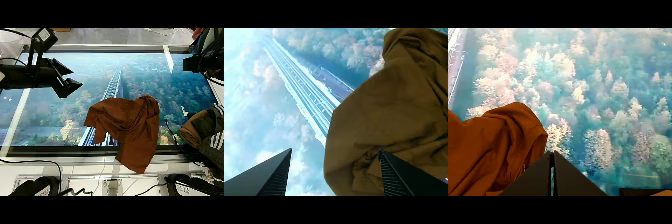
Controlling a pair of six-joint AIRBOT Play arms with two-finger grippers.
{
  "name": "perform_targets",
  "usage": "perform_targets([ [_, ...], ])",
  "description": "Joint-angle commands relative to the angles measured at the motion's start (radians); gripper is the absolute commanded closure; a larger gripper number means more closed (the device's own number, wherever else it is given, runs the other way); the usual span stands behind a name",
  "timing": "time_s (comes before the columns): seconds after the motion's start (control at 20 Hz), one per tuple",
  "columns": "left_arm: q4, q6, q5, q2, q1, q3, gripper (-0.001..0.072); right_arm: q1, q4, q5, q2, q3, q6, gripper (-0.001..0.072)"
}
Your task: Fold the clothes and pants, and hang the long-sleeved shirts on hangers.
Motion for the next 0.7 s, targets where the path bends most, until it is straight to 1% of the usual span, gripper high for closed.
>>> perform_targets([
  [0.0, 0.0, 0.0, 0.0, 0.001, 0.001, 0.0, 0.0111, 0.001, 0.0, 0.0, 0.0, 0.0, 0.0, 0.0702],
  [0.15, 0.0, 0.0, 0.0, 0.001, 0.001, 0.0, 0.0111, 0.001, 0.002, -0.001, -0.001, 0.0, 0.0, 0.0702],
  [0.2, 0.0, 0.0, 0.022, 0.0, 0.001, 0.0, 0.0112, 0.001, 0.002, -0.01, -0.001, 0.0, 0.0, 0.0701],
  [0.3, -0.004, 0.0, 0.119, -0.003, 0.001, 0.0, 0.0111, 0.001, 0.024, -0.025, -0.001, 0.0, 0.006, 0.0701],
  [0.35, -0.004, 0.0, 0.14, -0.005, 0.001, 0.0, 0.0112, 0.001, 0.019, -0.013, -0.007, -0.002, -0.012, 0.0701],
  [0.45, -0.003, 0.0, 0.141, -0.007, 0.001, 0.0, 0.0111, 0.0, -0.051, 0.067, -0.024, -0.036, -0.068, 0.0702],
  [0.5, -0.003, 0.0, 0.141, -0.007, 0.001, 0.0, 0.0112, -0.009, -0.057, 0.117, -0.032, -0.084, -0.079, 0.0702],
  [0.65, -0.02, 0.0, 0.14, -0.007, 0.001, 0.0, 0.0111, -0.038, 0.03, 0.194, -0.033, -0.314, -0.078, 0.0702],
])
